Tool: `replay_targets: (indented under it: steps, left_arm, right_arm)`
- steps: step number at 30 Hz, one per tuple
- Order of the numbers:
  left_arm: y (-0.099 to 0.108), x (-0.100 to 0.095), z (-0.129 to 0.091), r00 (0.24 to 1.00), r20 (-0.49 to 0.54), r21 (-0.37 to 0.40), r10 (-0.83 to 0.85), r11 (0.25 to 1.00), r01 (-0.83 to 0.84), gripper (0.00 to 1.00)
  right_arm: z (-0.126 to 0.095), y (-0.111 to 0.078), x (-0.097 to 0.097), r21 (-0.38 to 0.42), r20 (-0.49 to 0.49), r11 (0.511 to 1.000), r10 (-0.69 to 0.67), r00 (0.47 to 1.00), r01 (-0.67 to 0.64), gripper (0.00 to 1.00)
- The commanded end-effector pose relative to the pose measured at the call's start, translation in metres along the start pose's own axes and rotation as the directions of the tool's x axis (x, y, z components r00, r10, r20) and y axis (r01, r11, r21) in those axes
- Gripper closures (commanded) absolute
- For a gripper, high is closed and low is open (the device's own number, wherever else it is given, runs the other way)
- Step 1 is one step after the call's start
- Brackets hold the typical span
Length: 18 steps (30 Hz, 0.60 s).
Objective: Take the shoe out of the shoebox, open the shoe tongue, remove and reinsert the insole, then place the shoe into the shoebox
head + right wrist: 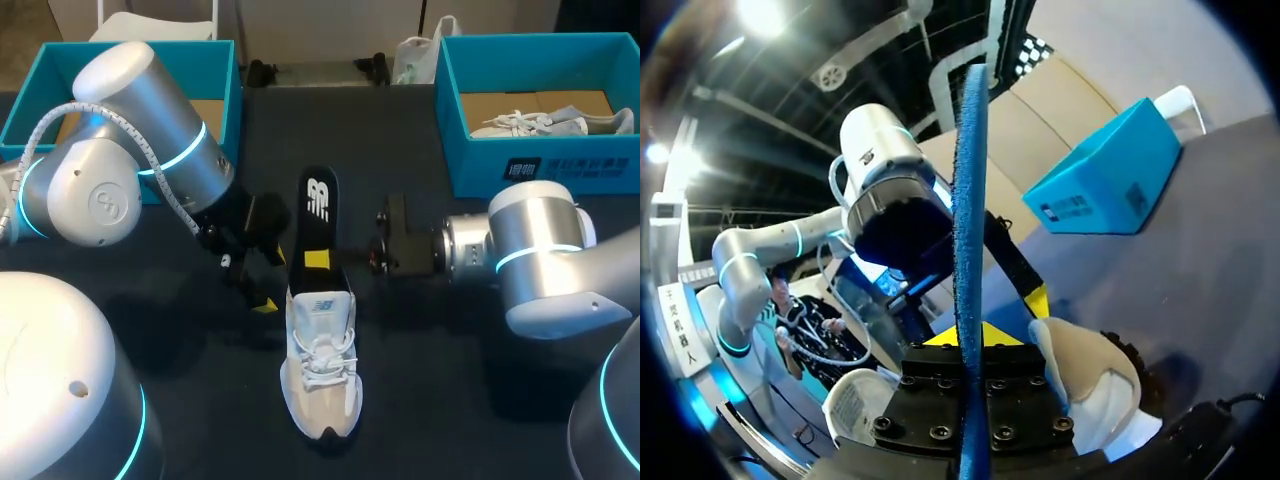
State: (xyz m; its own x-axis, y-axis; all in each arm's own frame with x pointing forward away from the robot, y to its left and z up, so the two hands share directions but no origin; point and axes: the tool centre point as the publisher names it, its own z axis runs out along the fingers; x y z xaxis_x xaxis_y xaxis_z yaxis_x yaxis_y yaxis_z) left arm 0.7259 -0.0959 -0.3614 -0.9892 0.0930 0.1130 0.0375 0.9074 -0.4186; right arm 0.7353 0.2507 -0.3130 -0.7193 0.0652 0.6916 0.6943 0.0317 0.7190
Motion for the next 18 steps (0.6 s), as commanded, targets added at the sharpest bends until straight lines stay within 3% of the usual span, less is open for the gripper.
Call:
replay_targets:
  steps: [1, 18]
  left_arm:
    - [0.0, 0.0, 0.0, 1.0, 0.001, -0.001, 0.0, 1.0, 0.0, 0.0]
    - [0.0, 0.0, 0.0, 1.0, 0.001, -0.001, 0.0, 1.0, 0.0, 0.0]
  right_arm:
    - [0.001, -0.01, -0.006, -0.001, -0.009, 1.0, 0.025, 1.0, -0.025, 1.0]
    - [0.012, -0.053, 0.001, -0.033, 0.012, 0.992, 0.126, 0.992, -0.126, 1.0]
